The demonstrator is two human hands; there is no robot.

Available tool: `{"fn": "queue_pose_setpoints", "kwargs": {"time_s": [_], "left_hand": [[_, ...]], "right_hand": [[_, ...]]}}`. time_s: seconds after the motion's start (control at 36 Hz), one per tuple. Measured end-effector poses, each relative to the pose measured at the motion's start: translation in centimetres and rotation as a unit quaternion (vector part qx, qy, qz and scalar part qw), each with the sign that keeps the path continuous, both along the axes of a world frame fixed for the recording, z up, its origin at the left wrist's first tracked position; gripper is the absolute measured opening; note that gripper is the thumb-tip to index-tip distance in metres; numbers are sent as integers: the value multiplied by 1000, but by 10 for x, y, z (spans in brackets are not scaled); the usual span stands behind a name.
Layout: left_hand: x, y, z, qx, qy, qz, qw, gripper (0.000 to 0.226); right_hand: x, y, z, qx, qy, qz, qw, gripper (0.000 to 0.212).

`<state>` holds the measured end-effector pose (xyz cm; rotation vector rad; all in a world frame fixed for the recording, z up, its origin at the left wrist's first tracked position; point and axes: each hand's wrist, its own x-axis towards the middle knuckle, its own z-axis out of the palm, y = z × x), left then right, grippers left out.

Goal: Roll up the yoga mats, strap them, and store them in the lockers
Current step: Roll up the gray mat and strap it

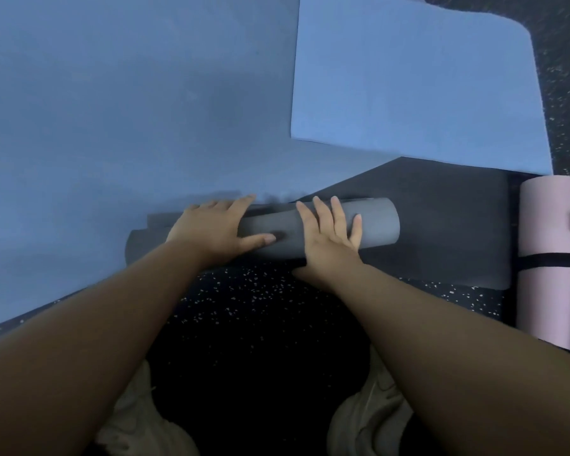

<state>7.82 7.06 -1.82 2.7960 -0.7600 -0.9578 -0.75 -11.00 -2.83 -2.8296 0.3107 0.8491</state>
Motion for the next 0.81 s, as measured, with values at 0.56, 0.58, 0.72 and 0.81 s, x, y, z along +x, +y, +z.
{"fn": "queue_pose_setpoints", "kwargs": {"time_s": [0.56,0.58,0.72,0.81], "left_hand": [[0,-5,-8,19,-20,-73,997,119],[0,-6,-8,20,-13,-74,997,120],[1,-25,-9,6,14,-85,996,120],[0,-40,-11,-8,8,-91,996,118]], "right_hand": [[6,-1,6,12,-3,-1,1000,109],[4,-1,6,11,-4,0,1000,109],[-4,-4,8,41,-16,1,999,102],[-11,-12,11,72,-39,-8,997,99]]}}
